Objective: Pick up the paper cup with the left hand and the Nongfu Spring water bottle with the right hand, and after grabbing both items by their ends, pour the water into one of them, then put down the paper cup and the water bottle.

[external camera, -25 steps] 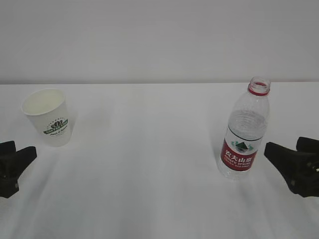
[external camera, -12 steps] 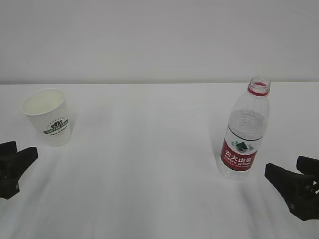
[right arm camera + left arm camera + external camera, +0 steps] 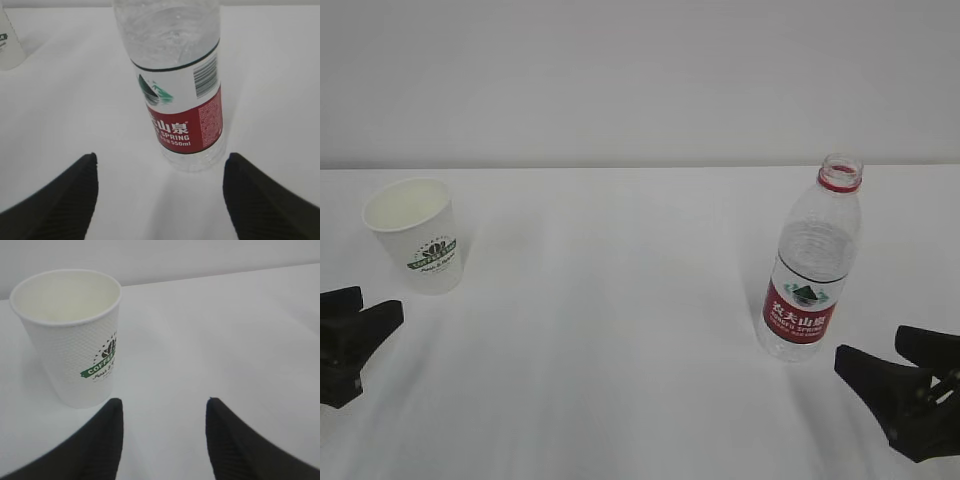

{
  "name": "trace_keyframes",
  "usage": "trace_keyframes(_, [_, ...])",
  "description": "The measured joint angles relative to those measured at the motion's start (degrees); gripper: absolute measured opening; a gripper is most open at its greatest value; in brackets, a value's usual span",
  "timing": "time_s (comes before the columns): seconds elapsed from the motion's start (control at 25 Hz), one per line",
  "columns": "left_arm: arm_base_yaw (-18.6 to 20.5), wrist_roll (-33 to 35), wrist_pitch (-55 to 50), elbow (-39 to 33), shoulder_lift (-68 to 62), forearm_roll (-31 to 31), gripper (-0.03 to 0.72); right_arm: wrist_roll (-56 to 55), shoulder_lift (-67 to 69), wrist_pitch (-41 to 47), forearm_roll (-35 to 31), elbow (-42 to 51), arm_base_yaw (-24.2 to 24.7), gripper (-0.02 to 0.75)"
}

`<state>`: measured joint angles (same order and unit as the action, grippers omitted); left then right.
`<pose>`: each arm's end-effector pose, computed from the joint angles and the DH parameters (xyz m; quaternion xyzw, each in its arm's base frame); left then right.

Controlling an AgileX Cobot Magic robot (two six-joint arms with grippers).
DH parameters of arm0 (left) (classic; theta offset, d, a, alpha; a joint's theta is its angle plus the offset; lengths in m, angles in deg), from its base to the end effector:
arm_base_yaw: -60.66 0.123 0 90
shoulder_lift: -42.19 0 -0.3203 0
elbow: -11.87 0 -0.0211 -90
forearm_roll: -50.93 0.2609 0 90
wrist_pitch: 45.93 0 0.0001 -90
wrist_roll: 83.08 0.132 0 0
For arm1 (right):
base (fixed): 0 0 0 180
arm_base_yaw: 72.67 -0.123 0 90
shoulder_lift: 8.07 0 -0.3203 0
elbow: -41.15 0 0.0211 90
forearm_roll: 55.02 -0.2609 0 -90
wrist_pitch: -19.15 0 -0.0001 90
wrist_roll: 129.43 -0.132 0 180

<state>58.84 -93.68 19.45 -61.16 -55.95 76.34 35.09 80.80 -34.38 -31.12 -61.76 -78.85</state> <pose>0.2200 -0.0585 0.1477 0.1336 0.7905 -0.1672 0.5738 0.1849 0.0633 0.1426 -0.1283 0.8262 0.1709 0.5212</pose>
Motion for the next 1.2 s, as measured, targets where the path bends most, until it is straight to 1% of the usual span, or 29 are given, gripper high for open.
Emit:
trace_keyframes(0.2, [0.0,0.0,0.0,0.0,0.0,0.1,0.391,2.75,3.77,-2.55,-1.11,0.0,0.0,0.587])
trace_keyframes(0.4, [0.0,0.0,0.0,0.0,0.0,0.11,0.391,3.23,9.17,-10.88,-3.06,0.0,0.0,0.587])
trace_keyframes(0.56, [0.0,0.0,0.0,0.0,0.0,0.22,0.39,5.19,14.19,-11.48,-5.09,-0.21,0.0,0.587])
trace_keyframes(0.68, [0.0,0.0,0.0,0.0,0.0,0.22,0.39,5.77,16.68,-11.59,-5.22,-0.28,0.0,0.589])
trace_keyframes(1.08, [0.0,-0.02,0.0,0.0,0.0,0.22,0.39,6.13,17.64,-11.92,-5.35,-1.26,0.0,0.592])
trace_keyframes(1.2, [0.0,-0.02,0.0,0.0,0.0,0.22,0.39,6.13,18.42,-12.05,-5.45,-3.04,0.0,0.623])
